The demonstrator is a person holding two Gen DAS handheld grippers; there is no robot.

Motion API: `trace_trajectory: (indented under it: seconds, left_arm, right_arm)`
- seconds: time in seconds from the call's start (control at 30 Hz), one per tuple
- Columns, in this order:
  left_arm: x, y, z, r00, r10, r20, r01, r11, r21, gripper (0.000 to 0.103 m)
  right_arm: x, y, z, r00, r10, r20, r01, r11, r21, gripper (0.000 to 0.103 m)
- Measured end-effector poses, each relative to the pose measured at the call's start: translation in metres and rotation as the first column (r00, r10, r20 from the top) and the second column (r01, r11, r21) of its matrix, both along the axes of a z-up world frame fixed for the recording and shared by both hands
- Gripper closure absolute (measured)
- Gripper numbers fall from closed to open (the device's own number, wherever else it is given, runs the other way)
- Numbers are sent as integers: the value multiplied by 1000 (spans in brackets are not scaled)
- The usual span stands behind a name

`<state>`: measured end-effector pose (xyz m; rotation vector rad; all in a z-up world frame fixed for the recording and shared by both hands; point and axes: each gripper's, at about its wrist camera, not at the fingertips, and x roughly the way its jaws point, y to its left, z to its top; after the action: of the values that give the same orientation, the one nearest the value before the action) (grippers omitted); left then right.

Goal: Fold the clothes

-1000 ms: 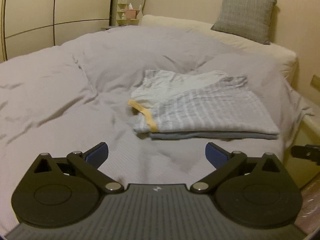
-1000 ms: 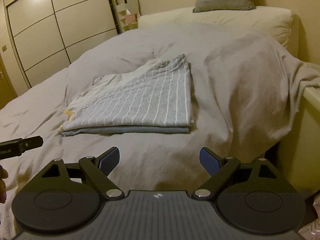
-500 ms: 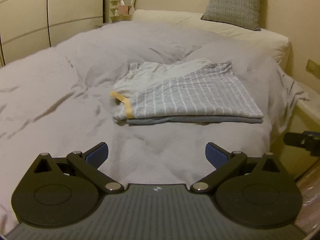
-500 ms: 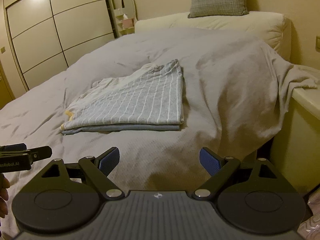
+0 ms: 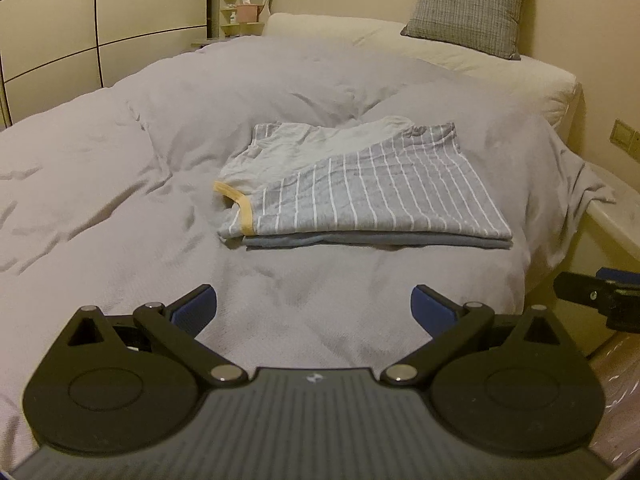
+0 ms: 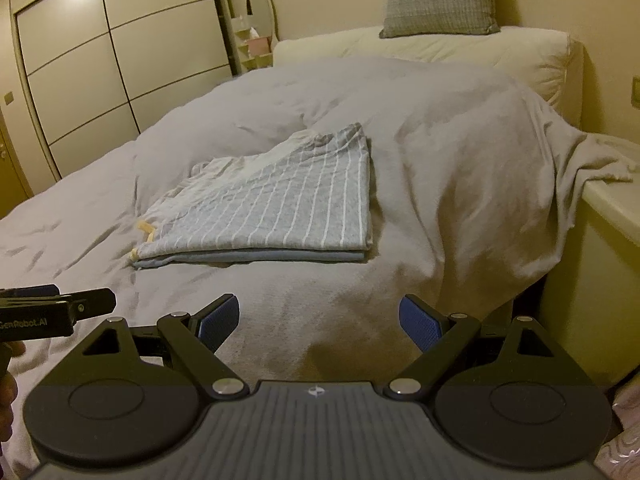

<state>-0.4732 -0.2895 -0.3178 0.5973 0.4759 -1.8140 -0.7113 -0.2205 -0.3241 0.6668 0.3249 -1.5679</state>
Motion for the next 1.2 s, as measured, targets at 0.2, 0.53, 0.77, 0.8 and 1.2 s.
trace_trajectory:
  seconds: [0.2, 0.53, 0.77, 0.8, 1.2]
  left_arm:
    - [7, 9, 4, 1000, -6, -27, 5, 1000, -9, 1]
    - [4, 20, 1, 1000, -6, 10, 7, 1000, -27, 1]
    - [1, 27, 4, 1000, -14, 23, 14, 999, -36, 1]
    - [1, 28, 5, 1000, -15, 23, 16, 999, -38, 1]
    - [3, 35, 11, 999, -20, 40, 22, 998, -51, 1]
  right_arm:
    - [7, 4, 8, 998, -17, -53, 18, 1000, 20, 14]
    - [6, 16, 9, 999, -26, -47, 27, 999, 28, 14]
    - [5, 22, 13, 998, -30, -49, 31, 999, 25, 14]
    - [5, 23, 14, 998, -31, -48, 32, 999, 25, 14]
    - [9, 30, 21, 999, -23, -41, 24, 999, 21, 14]
